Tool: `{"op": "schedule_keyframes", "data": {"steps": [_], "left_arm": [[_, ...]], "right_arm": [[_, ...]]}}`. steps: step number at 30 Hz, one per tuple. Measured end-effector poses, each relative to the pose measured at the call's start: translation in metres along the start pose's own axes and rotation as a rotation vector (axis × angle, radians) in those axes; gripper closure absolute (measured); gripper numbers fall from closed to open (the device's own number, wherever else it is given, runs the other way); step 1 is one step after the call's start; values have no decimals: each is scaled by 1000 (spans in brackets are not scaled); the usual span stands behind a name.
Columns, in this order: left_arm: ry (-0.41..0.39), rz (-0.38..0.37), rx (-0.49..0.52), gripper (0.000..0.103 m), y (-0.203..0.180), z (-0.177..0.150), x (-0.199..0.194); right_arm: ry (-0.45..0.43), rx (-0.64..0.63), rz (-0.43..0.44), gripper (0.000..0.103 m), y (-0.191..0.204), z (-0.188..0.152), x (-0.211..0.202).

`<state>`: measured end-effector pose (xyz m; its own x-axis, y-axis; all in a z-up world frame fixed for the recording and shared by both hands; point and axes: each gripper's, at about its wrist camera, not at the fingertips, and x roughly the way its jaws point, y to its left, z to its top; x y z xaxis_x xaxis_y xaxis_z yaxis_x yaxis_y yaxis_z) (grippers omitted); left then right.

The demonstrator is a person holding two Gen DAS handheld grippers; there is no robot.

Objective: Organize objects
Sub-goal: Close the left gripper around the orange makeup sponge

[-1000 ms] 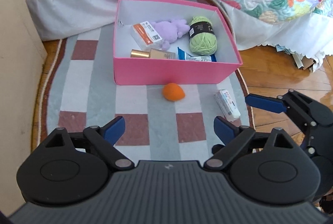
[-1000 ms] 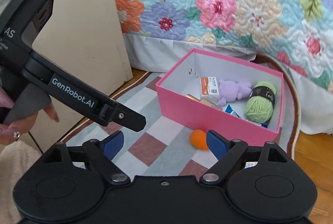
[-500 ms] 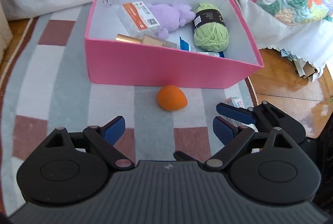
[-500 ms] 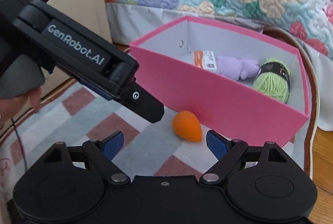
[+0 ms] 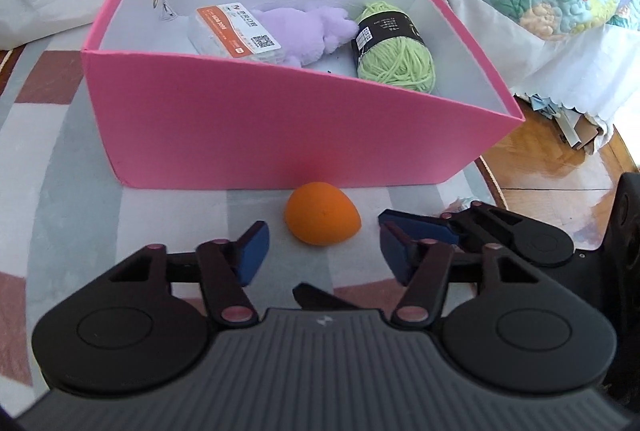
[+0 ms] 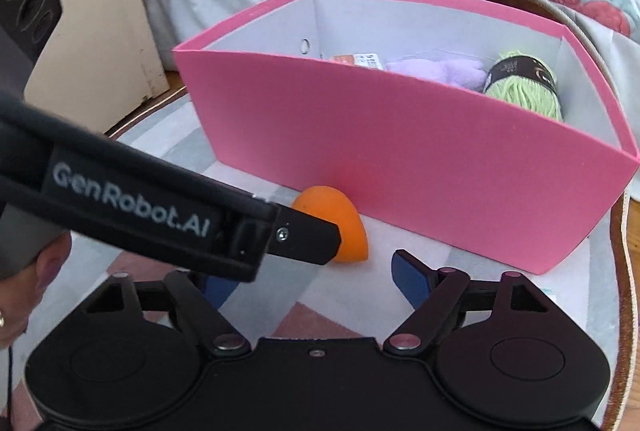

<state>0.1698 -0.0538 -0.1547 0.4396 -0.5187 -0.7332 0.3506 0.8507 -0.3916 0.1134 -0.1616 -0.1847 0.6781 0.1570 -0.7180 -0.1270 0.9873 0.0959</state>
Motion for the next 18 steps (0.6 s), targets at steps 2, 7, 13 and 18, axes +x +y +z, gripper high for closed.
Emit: {"op": "schedule_keyframes", "data": {"steps": [2,7,13,18], "left_arm": [[-14,-21,-15,55,4,0,2],[-6,-51,-38,71,12,1,4],[7,-83,-58,71,15,4,-3],[40,-132,-130,71,20,0,-7]], "right_arm": [[5,6,5,44,-1,-2,4],[-15,-4,-30,68,-3,-3,6],[-12,-20,-16,70,0,-4,-4],[0,-37,-32,67,3,-5,-9]]}}
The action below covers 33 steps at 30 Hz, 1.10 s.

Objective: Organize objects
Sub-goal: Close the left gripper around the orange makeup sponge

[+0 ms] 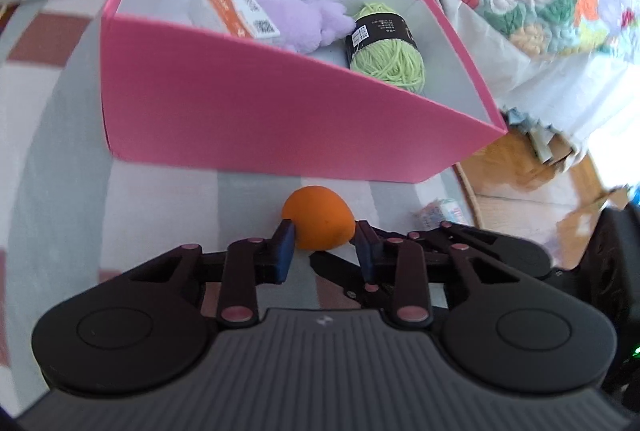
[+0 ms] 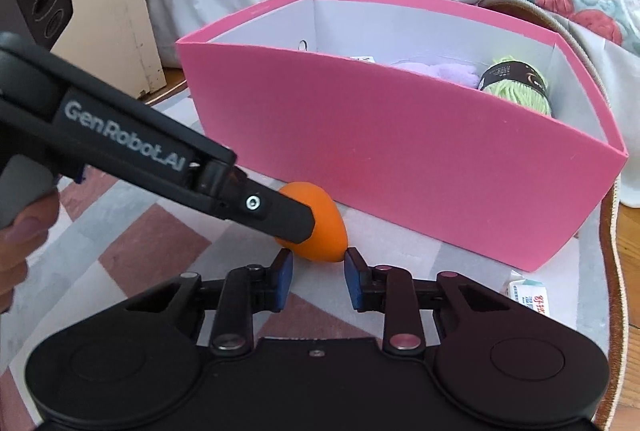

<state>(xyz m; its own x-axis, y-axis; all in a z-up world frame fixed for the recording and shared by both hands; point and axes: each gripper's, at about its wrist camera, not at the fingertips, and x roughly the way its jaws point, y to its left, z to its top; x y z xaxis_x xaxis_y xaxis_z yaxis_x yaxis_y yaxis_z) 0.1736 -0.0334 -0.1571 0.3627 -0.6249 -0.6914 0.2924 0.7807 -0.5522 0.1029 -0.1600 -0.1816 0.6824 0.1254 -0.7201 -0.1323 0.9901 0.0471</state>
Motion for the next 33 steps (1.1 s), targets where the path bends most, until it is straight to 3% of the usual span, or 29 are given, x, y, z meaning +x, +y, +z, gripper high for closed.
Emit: {"op": "schedule_keyframes", "data": {"steps": [2,4,6,13,19,23,30,33], "left_arm": [[26,-24,-66,72,6,-4,4],[66,-46,-101,72,8,-7,11],[65,-24,-88,72,5,-9,13],[19,31,64,70,-16,-10,3],[-10,76,98,63,-16,-5,-1],[-50,59,40,56,-4,-2,2],[-31,37,56,62,2,-4,16],[-2,101,130,63,-14,-7,9]], "right_arm": [[19,4,-24,65,1,-2,2],[16,9,-25,47,0,-7,2],[12,19,-35,45,0,-9,4],[-24,56,-10,46,-2,-5,4],[-17,61,-12,46,1,-5,8],[-16,62,-13,45,3,-5,8],[-42,21,-17,50,9,-3,6],[-44,-11,-14,52,16,0,0]]}}
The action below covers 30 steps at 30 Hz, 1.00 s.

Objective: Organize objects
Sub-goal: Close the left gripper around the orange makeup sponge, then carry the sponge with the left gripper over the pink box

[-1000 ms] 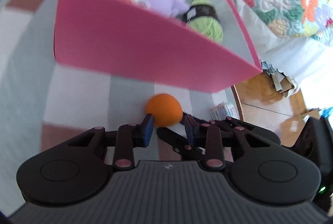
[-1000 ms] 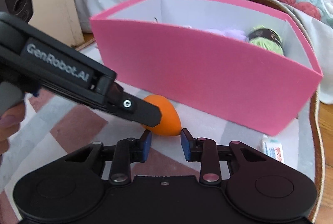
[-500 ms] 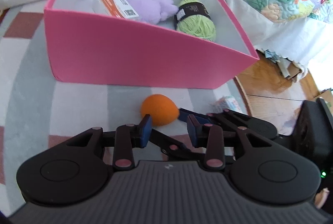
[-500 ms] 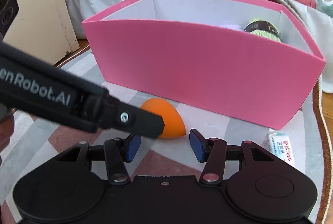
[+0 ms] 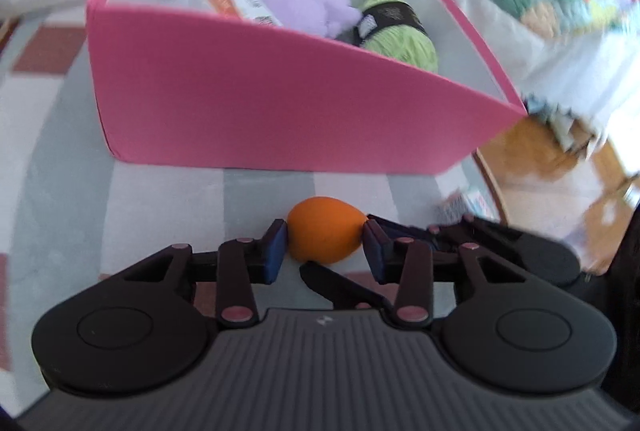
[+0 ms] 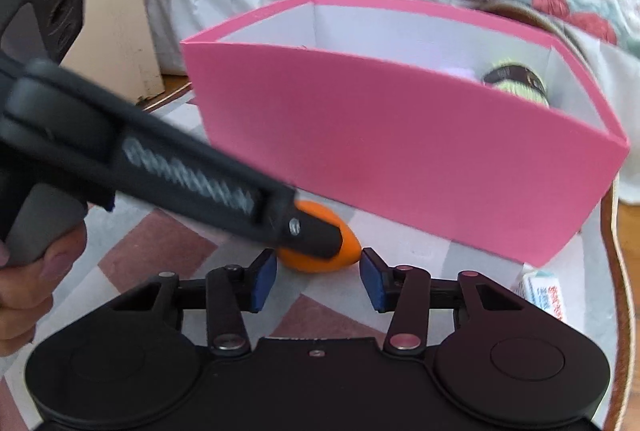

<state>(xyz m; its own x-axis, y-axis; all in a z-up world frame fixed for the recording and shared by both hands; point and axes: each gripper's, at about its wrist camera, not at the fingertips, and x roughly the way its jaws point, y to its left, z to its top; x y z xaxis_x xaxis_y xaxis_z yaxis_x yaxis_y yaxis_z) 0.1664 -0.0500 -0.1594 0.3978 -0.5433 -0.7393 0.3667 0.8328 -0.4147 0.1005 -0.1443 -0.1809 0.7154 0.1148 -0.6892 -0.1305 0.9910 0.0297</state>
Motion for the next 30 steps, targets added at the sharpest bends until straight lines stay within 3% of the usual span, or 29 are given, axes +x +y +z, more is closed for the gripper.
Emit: {"op": "schedule_keyframes", "data": {"steps": [3,11,18,30], "left_arm": [[12,26,28,63,-7,-5,-17],[117,-26,-34,63,-12,-23,-47],[106,-61,-61,62,-21,-33,-75],[57,-70,-61,61,-46,-20,-126]], "right_arm": [[4,-19,21,49,7,0,-12],[-8,4,80,43,21,-3,-53],[-18,-58,108,43,33,3,-85],[-69,-148,103,43,43,29,-133]]}}
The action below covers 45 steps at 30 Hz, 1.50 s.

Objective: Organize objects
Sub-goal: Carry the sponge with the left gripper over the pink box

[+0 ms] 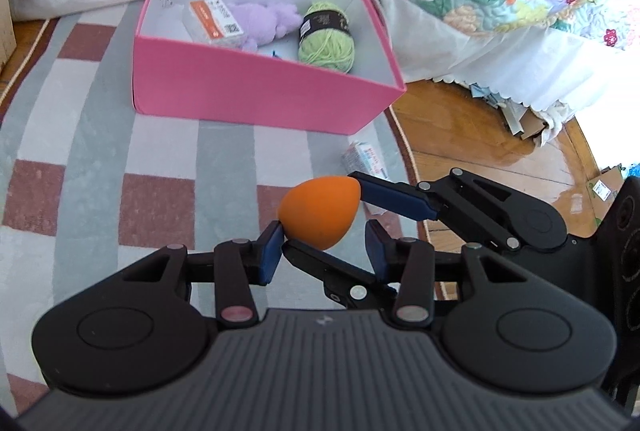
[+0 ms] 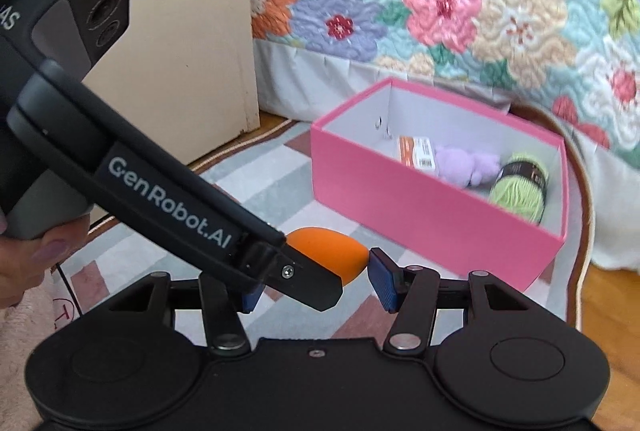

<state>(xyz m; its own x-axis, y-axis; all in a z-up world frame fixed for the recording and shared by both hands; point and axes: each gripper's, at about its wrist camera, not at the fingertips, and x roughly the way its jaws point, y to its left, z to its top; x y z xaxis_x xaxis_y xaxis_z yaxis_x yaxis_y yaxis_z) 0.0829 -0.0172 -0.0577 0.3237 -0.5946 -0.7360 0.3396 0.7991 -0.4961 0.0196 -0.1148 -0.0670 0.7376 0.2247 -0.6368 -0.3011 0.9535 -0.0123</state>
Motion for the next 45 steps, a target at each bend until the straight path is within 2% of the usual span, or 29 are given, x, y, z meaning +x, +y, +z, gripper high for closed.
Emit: {"op": "schedule_keyframes", "data": {"steps": [12,19,24,29,35,40,45], "left_arm": [[2,56,33,60,-37,33,-30],[-18,54,58,60,-47,70,-42],[-42,59,56,60,-46,101,-38],[-48,41,-10,60,-30,137,-12],[-14,5,-138,60,1,176,50],[6,19,-186,60,17,190,101],[26,-14,-261,60,38,194,142]], "right_arm": [[-39,-45,-8,43,-7,40,-28],[-71,-75,-24,43,-23,72,-33],[-97,-67,-32,43,-42,92,-19],[-113,-66,-33,44,-74,106,12],[-61,-4,-24,45,-116,113,59],[27,5,-43,47,-142,111,99],[122,34,-57,52,-168,97,135]]}}
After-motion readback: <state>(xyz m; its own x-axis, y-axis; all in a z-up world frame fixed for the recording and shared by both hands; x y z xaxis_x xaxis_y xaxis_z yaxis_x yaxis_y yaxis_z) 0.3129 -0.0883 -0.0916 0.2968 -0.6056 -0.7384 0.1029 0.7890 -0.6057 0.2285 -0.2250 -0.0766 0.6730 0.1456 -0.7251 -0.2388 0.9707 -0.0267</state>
